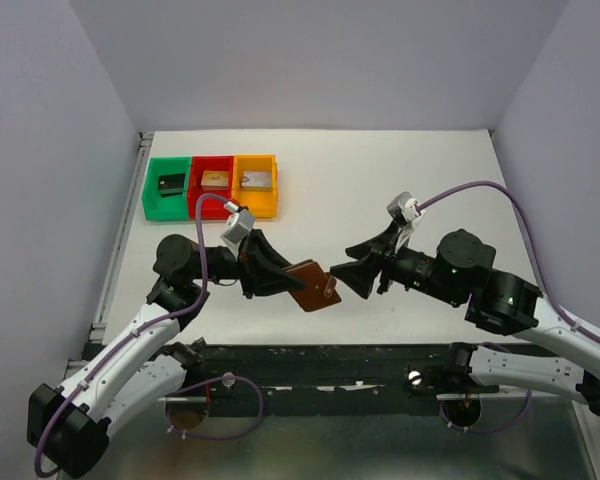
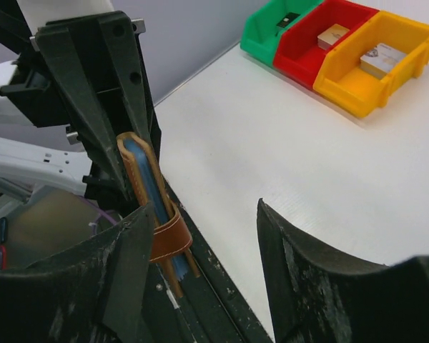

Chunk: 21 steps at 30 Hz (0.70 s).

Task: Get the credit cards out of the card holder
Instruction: Open the card holder.

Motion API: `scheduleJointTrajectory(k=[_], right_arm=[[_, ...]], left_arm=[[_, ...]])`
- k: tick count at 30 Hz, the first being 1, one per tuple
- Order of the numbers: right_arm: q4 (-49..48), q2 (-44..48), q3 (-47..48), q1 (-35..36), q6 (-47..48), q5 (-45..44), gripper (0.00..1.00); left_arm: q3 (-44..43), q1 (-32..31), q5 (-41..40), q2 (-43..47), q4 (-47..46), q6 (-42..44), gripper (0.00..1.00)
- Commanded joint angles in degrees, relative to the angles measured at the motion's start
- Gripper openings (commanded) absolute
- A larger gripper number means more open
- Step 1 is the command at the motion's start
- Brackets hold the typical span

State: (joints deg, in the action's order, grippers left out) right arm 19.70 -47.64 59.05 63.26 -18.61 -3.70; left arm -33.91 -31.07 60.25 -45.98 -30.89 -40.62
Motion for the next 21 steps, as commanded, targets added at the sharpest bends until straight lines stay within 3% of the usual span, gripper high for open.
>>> scheduleJointTrajectory(k=[1,21], right_arm=[[-2.74,1.58,0.63,-0.07,-0.55,3.17,0.67],[-5.56,-2.11,-0.07,-0.16,-2.4,15.57,0.67]], left_arm=[[-1.16,0.31,10.5,-0.34,-8.3,-3.41,0.0],[-3.7,0.4,14.72,-1.92,-12.61,-4.91,0.0]])
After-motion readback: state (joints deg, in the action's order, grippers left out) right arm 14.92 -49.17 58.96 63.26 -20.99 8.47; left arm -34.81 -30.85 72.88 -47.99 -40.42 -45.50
